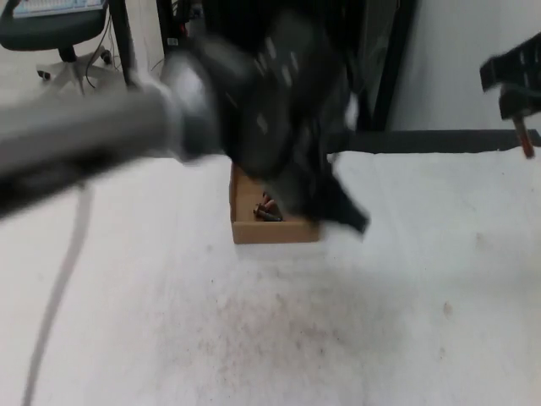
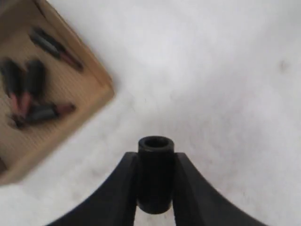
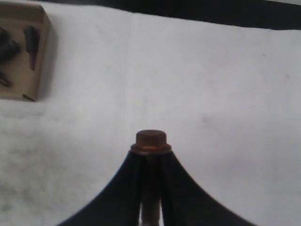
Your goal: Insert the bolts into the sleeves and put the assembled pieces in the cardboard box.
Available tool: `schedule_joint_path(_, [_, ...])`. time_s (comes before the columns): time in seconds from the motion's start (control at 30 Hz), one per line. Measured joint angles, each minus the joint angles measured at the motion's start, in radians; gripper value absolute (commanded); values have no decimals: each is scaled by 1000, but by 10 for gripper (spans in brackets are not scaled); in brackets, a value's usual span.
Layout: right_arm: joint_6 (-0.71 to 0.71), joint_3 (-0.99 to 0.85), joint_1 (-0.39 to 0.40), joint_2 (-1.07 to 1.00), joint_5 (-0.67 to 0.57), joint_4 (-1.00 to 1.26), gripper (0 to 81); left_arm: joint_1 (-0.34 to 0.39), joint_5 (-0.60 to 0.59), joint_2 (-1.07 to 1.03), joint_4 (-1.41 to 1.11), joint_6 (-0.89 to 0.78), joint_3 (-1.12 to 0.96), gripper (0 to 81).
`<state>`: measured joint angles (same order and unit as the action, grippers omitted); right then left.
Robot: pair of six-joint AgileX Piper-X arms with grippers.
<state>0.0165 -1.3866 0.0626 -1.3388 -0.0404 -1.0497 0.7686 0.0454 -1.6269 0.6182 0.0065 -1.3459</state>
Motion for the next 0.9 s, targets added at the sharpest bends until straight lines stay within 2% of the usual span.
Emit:
schedule_joint_path(0.1, [55, 0, -28, 8, -97, 62, 8, -13, 4, 107, -49, 18, 12, 3])
schedule_joint_path(0.13, [105, 0, -40, 13, -217, 104, 8, -23, -3, 149, -76, 20, 23, 3])
schedule_joint_path(0.17, [105, 3, -50, 17, -230, 152, 8, -34, -30, 204, -109, 22, 40, 3])
schedule_joint_path(0.23, [144, 9, -58, 24, -368, 261, 8, -60, -128, 311, -176, 25, 85, 3])
schedule_joint_path(0.4, [280, 61, -43, 29, -729, 603, 8, -142, -531, 509, -331, 33, 287, 3])
schedule_joint_path(0.5, [381, 122, -6, 29, -858, 800, 8, -183, -802, 550, -436, -28, 425, 3])
schedule_joint_path(0.53, [411, 147, 14, 29, -889, 867, 8, -197, -943, 546, -525, -88, 500, 3])
schedule_joint_path(0.57, [439, 175, 35, 29, -914, 941, 8, -202, -986, 542, -576, -119, 537, 3])
schedule_joint_path(0.7, [498, 258, 107, 29, -962, 1147, 8, -210, -1049, 525, -767, -180, 641, 3])
schedule_joint_path(0.8, [607, 394, 176, 29, -985, 1538, 8, -225, -1062, 513, -884, -185, 680, 3])
schedule_joint_path(0.9, [682, 458, 217, 29, -980, 1778, 8, -261, -1046, 495, -950, -177, 690, 3])
